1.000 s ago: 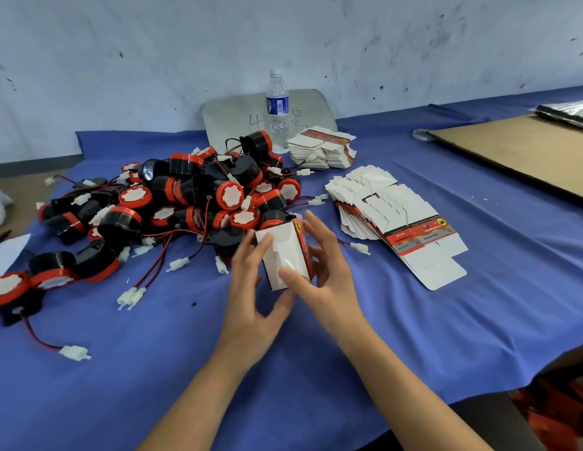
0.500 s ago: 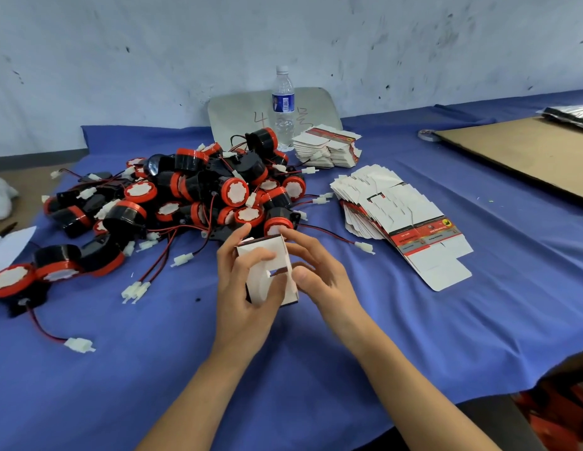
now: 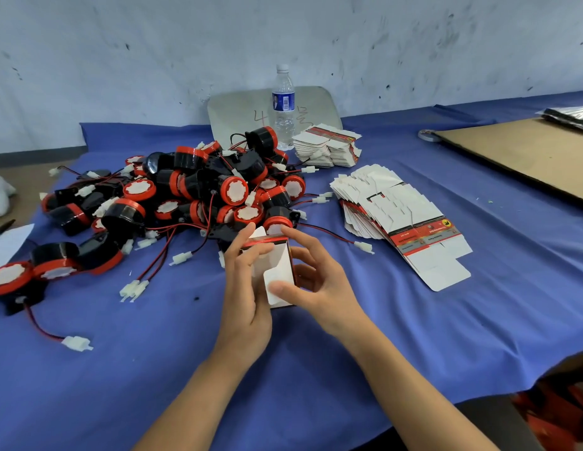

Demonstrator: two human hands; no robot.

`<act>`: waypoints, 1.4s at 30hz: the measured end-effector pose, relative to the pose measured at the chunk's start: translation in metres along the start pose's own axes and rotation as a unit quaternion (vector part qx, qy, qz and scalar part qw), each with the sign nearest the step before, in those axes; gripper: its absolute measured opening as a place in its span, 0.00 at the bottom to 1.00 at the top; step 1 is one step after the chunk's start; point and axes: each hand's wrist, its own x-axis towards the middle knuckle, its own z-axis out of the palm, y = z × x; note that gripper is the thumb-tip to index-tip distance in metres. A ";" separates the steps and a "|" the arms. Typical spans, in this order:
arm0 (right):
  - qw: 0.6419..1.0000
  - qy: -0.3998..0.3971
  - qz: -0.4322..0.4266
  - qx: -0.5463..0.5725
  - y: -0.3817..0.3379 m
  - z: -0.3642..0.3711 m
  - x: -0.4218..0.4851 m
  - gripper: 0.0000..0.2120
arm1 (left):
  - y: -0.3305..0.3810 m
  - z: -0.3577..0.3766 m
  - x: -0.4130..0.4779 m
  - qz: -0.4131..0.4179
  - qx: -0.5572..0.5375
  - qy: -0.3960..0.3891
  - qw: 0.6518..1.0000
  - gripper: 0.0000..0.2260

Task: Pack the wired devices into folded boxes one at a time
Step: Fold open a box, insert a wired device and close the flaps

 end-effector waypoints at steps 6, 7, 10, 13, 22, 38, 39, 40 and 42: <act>0.999 0.037 -0.032 -0.011 0.006 0.000 0.002 0.28 | 0.004 0.004 -0.004 -0.047 -0.094 0.018 0.994 0.25; 0.998 0.044 -0.036 -0.005 0.007 0.000 0.002 0.27 | 0.004 0.005 -0.005 -0.057 -0.116 0.025 0.991 0.25; 0.997 0.055 -0.046 0.003 0.007 0.002 0.002 0.26 | 0.003 0.007 -0.003 -0.101 -0.154 0.028 0.983 0.24; 0.997 0.059 -0.054 0.008 0.007 0.003 0.002 0.26 | 0.003 0.007 -0.002 -0.135 -0.156 0.001 0.979 0.22; 0.994 0.075 -0.074 -0.036 0.010 0.002 0.001 0.27 | 0.002 0.010 -0.003 -0.122 -0.109 -0.015 0.986 0.24; 0.996 0.053 -0.061 -0.049 0.007 -0.001 0.003 0.28 | 0.003 0.009 -0.002 -0.125 -0.101 -0.002 0.987 0.19; 0.996 0.049 -0.057 -0.039 0.006 -0.001 0.002 0.28 | 0.003 0.008 -0.001 -0.132 -0.108 0.000 0.985 0.19; 0.997 0.045 -0.053 -0.029 0.005 -0.001 0.002 0.28 | 0.002 0.007 -0.001 -0.142 -0.119 0.000 0.983 0.19; 0.998 0.040 -0.047 -0.012 0.003 -0.001 0.002 0.28 | 0.000 0.004 0.000 -0.167 -0.157 -0.007 0.973 0.21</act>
